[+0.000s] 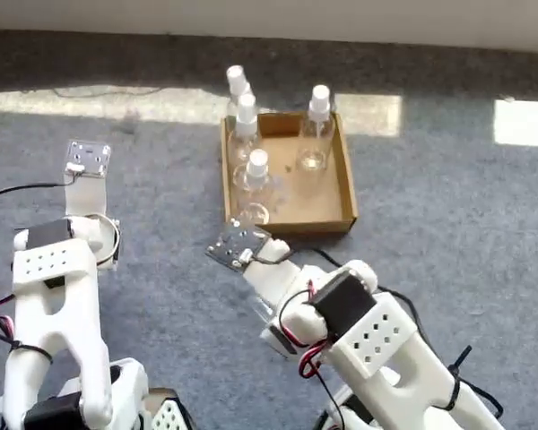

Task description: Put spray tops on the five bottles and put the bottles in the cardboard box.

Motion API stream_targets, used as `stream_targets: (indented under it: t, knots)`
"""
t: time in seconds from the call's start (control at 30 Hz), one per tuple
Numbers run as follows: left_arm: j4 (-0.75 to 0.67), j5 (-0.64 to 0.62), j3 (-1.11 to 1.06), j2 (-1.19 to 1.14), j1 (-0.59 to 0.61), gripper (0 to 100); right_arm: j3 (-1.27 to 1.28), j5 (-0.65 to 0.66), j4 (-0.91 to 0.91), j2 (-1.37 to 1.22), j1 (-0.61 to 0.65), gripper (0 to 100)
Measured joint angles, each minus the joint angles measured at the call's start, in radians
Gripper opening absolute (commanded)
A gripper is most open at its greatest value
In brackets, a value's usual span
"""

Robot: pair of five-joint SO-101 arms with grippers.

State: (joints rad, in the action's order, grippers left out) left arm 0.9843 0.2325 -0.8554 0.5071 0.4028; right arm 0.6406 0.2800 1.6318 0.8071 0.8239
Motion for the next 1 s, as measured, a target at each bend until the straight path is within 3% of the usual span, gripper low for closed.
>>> stream_targets:
  t: [0.2, 0.53, 0.77, 1.0]
  knots:
    - [-0.087, 0.0, -0.077, 0.0, 0.0, 1, 0.181, 0.0, -0.118, 0.0, 0.049, 33.5]
    - [-0.104, 0.0, -0.086, 0.0, 0.0, 1, 0.448, 0.0, -0.4, 0.0, -0.011, 32.5]
    - [-0.104, 0.0, -0.092, 0.0, 0.0, 1, 0.519, 0.0, -0.473, 0.0, -0.011, 16.3]
    - [-0.106, 0.0, -0.103, 0.0, 0.0, 1, 0.523, 0.0, -0.482, 0.0, -0.014, 7.1]
